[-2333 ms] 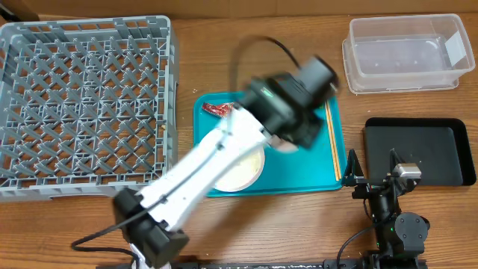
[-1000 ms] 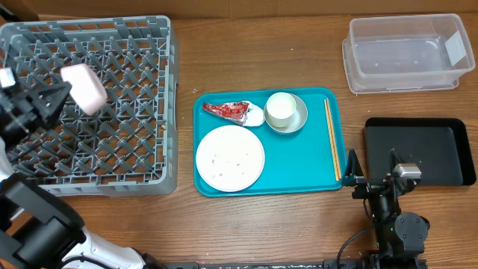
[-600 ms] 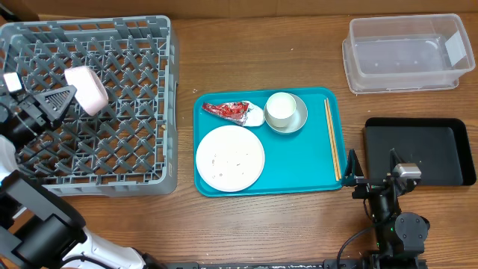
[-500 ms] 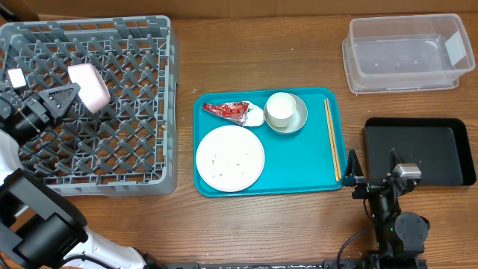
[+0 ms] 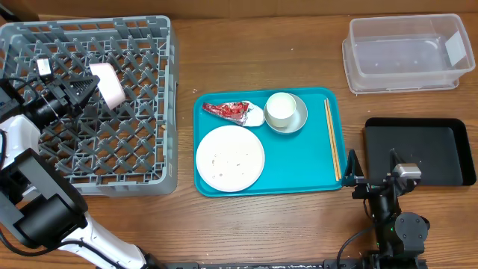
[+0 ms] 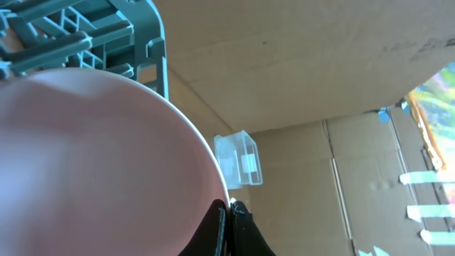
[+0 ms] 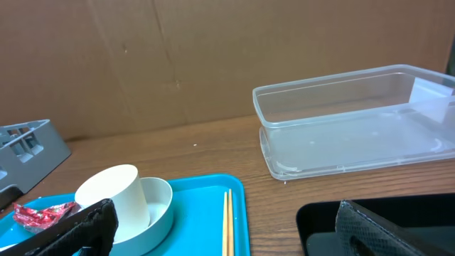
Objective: Sort waste into correct bins and load items into the dishwasher
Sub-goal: 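Lift the small white bowl and carry it over the dish rack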
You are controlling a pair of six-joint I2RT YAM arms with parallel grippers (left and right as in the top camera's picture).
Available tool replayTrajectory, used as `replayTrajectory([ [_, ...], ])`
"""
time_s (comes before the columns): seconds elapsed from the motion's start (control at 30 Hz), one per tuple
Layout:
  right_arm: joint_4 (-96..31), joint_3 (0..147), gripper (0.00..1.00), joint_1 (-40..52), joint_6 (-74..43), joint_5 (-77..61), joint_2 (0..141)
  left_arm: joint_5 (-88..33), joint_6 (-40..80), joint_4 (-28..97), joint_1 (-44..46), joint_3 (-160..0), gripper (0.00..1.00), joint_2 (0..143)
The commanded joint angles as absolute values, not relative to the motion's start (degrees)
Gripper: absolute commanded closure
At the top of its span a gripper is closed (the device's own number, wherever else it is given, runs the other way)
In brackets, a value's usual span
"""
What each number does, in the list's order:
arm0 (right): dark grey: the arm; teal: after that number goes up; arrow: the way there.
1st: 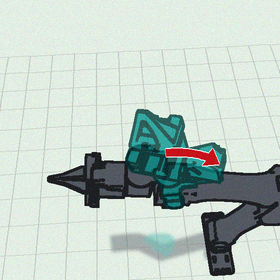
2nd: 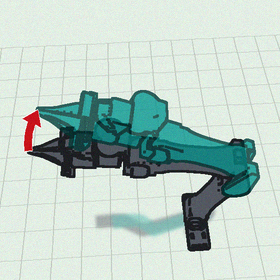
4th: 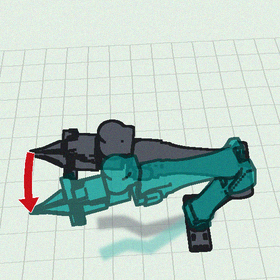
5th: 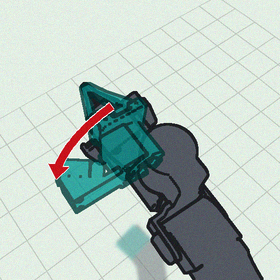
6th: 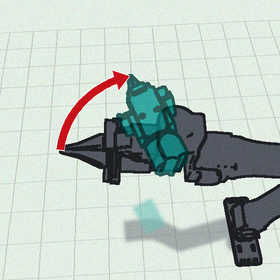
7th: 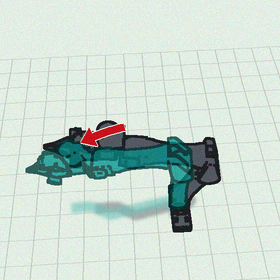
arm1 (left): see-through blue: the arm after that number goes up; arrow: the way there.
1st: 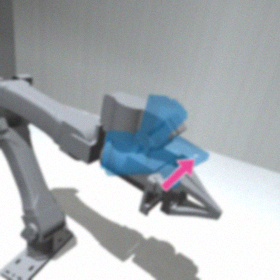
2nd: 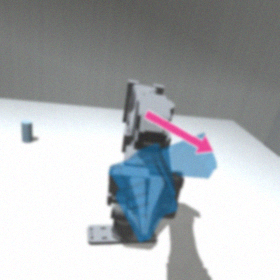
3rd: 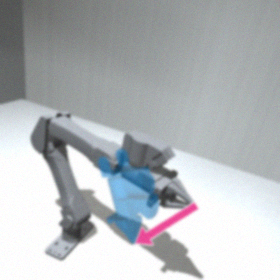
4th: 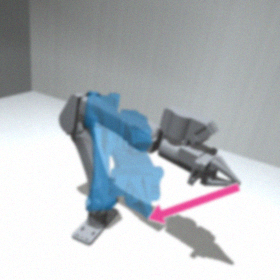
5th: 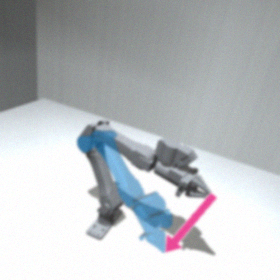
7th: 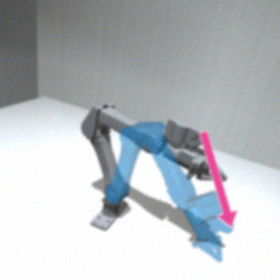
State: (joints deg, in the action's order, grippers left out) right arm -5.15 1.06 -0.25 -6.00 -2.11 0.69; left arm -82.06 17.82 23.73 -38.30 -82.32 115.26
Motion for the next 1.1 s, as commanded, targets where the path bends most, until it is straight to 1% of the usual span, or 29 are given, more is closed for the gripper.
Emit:
replayTrajectory([
  [0.0, -4.8, 0.5, 0.01, -0.1, -6.2, -1.6, 0.2, -79.9, 20.5, 23.5, -39.7, -82.1, 0.96, 117.0],
  [0.33, -4.8, 0.5, 0.0, -0.1, -6.2, -1.6, 0.2, -79.9, 27.4, 23.6, -43.6, -82.1, 0.96, 117.0],
  [0.43, -4.8, 0.5, 0.01, -0.1, -6.2, -1.6, 0.2, -80.0, 29.3, 23.5, -44.6, -82.1, 0.91, 117.0],
  [0.47, -4.8, 0.5, 0.0, -0.1, -6.2, -1.6, 0.2, -80.0, 29.7, 23.6, -44.9, -82.1, 0.87, 117.0],
  [0.5, -4.8, 0.5, 0.0, -0.1, -6.2, -1.6, 0.2, -80.4, 29.8, 23.6, -45.2, -82.1, 0.78, 117.0],
  [0.53, -4.8, 0.5, 0.0, -0.1, -6.2, -1.6, 0.2, -80.6, 29.8, 23.6, -45.5, -82.1, 0.65, 117.0],
  [0.57, -4.8, 0.5, 0.0, -0.1, -6.2, -1.6, 0.2, -80.8, 29.8, 23.6, -45.8, -82.1, 0.5, 117.0],
  [0.63, -4.8, 0.5, 0.0, -0.1, -6.2, -1.6, 0.2, -81.2, 29.9, 23.6, -46.4, -82.1, 0.09, 117.0],
  [0.67, -4.8, 0.5, 0.0, -0.1, -6.2, -1.6, 0.2, -81.6, 29.9, 23.6, -46.6, -82.1, 0.0, 117.0],
  [0.87, -4.8, 0.5, 0.0, -0.1, -6.2, -1.6, 0.2, -84.1, 31.5, 23.5, -48.7, -82.1, 0.0, 117.0],
  [1.07, -4.8, 0.5, 0.0, -0.1, -6.2, -1.6, 0.2, -83.9, 37.4, 23.0, -51.6, -82.5, 0.0, 117.0],
])
